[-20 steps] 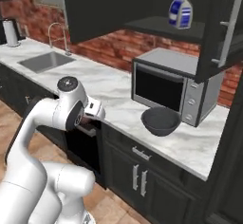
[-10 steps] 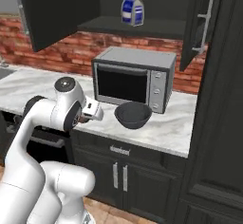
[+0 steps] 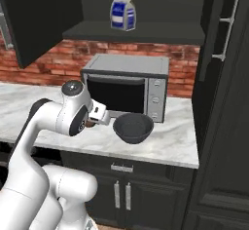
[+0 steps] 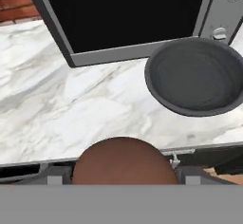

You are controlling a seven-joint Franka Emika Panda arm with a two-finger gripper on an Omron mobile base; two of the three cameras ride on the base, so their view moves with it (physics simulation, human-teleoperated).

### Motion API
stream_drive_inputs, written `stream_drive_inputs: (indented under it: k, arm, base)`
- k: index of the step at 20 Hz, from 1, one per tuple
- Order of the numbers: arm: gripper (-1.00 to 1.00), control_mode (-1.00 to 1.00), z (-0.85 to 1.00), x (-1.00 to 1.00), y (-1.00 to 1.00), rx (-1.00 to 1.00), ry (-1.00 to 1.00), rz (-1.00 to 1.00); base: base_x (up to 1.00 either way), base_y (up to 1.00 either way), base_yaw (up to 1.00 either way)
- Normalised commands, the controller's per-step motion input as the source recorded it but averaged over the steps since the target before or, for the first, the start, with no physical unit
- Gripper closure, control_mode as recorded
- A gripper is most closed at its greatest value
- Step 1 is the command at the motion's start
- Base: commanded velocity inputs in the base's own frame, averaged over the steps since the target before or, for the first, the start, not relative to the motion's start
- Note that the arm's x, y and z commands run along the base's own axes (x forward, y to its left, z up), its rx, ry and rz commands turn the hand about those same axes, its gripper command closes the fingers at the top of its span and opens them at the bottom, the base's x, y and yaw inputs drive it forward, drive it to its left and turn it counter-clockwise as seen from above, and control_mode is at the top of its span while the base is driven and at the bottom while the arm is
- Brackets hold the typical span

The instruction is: Pick the egg and butter from the fridge and place them by the bowl for mixing.

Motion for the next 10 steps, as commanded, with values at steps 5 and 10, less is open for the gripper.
stream_drive_inputs:
  k: [5, 10]
  arm:
    - [1.00, 1.00, 0.00, 0.00, 0.00, 0.00, 0.00, 0.00]
    - [1.00, 1.00, 0.00, 0.00, 0.00, 0.00, 0.00, 0.00]
  base:
    - [0.59, 0.34, -0.13]
    - [0.40, 0.01, -0.01]
